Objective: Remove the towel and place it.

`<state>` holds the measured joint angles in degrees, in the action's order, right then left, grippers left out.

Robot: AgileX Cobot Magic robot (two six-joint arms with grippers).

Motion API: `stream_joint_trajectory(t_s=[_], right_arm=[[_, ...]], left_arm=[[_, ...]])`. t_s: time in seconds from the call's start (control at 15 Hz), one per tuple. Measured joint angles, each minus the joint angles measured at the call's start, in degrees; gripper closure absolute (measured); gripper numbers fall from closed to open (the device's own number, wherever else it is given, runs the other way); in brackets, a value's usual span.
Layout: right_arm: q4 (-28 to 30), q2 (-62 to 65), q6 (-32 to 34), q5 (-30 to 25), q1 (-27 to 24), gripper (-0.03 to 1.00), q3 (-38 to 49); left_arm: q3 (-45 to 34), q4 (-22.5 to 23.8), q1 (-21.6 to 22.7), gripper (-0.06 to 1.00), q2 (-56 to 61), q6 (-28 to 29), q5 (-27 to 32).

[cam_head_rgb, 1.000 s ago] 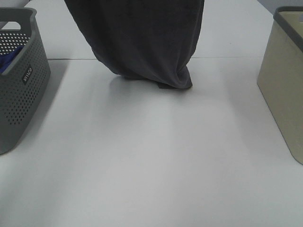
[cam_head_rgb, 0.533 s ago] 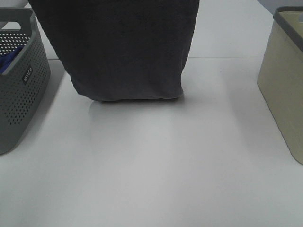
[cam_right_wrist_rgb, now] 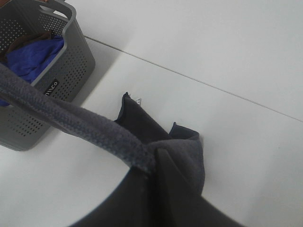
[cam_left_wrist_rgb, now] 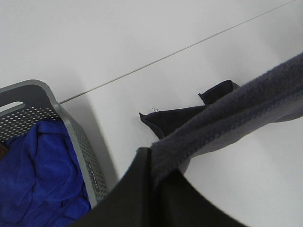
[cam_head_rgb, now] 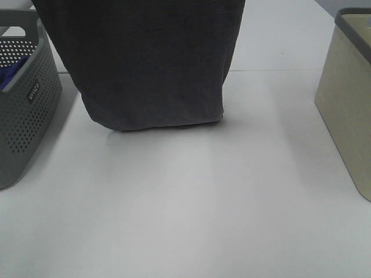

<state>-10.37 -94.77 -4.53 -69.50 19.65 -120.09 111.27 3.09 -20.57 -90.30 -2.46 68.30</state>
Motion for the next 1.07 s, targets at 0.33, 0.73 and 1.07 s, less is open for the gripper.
stream_joint_trajectory(t_s=[0.33,0.73,1.07], right_arm=[[0.2,0.0,-0.1,0.0,0.0,0.95,0.0],[0.4,0.0,-0.6,0.0,0.0,0.95,0.0],[0.5,0.0,-0.6,1.0,0.0,0.95,0.0]], left_arm=[[0.0,-0.3,0.0,0.94,0.0,0.2,0.0],[0.0,-0.4,0.0,0.94,0.0,0.3,0.1],[0.0,-0.5,0.0,0.94,0.0,0.5,0.1]])
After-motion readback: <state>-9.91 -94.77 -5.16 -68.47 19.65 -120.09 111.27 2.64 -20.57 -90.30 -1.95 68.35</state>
